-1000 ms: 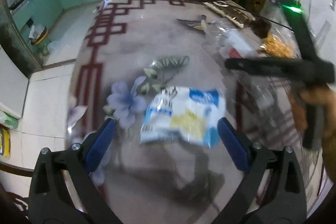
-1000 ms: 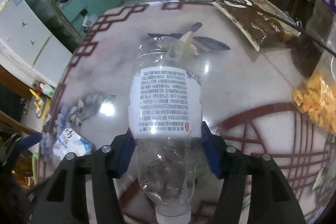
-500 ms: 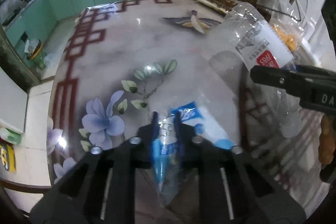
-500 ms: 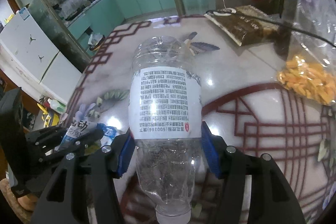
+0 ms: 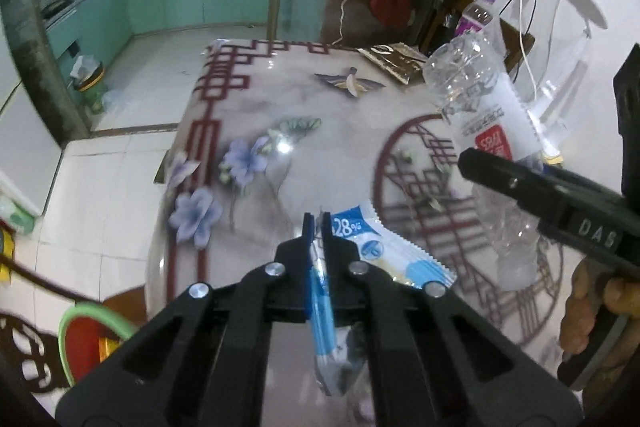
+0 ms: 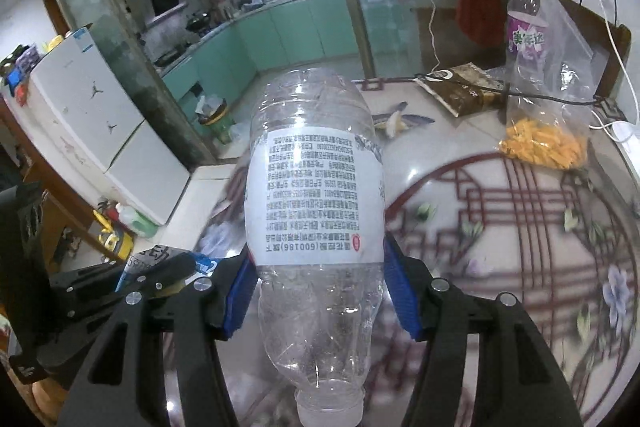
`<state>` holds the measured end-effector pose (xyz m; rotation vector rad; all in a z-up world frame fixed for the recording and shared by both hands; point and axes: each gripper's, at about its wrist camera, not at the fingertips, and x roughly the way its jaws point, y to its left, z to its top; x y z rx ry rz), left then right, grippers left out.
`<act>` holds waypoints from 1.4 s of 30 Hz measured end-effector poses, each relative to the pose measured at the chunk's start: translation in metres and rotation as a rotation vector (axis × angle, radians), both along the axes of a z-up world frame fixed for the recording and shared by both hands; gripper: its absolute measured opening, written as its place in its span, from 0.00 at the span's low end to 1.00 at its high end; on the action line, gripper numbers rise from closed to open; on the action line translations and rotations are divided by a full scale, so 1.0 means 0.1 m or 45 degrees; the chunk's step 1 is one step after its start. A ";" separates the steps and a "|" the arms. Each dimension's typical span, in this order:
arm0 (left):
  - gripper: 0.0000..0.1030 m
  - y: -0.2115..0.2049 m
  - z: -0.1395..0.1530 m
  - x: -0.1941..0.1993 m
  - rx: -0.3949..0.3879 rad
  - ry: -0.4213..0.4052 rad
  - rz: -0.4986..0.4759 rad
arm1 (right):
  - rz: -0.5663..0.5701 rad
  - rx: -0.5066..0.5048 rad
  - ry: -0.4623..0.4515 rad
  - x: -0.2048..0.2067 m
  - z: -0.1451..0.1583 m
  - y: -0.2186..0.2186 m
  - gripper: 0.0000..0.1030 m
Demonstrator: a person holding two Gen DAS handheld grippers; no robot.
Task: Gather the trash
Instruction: 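Carry the plastic bottle and wrapper with both tools over the red bucket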
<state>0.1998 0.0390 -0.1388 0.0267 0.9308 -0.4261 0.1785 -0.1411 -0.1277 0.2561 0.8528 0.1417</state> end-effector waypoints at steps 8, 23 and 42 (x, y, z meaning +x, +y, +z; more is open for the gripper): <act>0.02 0.43 0.20 -0.68 -0.103 -0.004 0.100 | 0.003 0.009 0.011 -0.69 0.16 0.39 0.55; 0.03 1.06 0.49 -1.09 -0.146 -0.090 0.179 | 0.107 -0.003 -0.068 -1.09 0.46 1.08 0.55; 0.02 2.14 0.31 -1.17 -0.109 -0.054 0.363 | 0.247 0.005 -0.003 -1.08 0.30 1.97 0.55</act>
